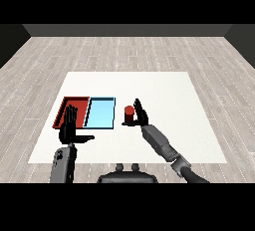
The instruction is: Pick the red can and put it in the red box
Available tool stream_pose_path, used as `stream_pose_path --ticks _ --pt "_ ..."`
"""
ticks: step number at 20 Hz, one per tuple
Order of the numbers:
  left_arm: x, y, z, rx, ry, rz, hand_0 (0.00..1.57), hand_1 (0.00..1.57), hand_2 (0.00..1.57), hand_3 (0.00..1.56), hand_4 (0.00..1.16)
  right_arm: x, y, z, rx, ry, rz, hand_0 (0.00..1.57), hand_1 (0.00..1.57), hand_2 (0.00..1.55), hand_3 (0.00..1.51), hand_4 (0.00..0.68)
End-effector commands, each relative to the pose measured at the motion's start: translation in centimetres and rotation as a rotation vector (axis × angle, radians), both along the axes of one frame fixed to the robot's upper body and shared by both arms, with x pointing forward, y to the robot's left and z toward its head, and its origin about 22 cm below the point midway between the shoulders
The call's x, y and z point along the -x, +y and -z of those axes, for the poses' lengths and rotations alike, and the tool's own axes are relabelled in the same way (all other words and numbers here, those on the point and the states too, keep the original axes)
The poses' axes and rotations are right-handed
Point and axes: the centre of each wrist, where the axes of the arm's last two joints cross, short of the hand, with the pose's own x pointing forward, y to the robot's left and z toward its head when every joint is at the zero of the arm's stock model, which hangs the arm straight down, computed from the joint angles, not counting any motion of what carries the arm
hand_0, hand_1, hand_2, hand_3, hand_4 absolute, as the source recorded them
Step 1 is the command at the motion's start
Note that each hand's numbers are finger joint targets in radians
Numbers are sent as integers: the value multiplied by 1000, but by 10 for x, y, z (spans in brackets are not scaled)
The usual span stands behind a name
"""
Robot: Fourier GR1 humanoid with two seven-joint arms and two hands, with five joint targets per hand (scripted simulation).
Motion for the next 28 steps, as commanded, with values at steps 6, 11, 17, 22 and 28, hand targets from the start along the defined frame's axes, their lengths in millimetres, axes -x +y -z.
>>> stream_pose_path --ticks 6,11,17,22,28 --pt "4 -16 5 -3 -14 0 0 0 0 0 0 -17 -3 0 4 32 -13 0 0 0 0 0" --pt "-10 -2 -14 0 -14 -7 0 0 0 0 0 1 31 -7 12 44 -29 0 0 0 0 0" --pt "-10 -6 -20 11 -24 -21 0 0 0 0 0 -21 29 -18 17 39 -31 0 0 0 0 0" --pt "-2 20 -17 8 -8 -37 0 0 0 0 0 -4 23 4 63 70 -18 0 0 0 0 0" --pt "3 -1 5 6 -7 -15 0 0 0 0 0 -24 24 -11 293 172 181 1503 1503 1464 1411 534"
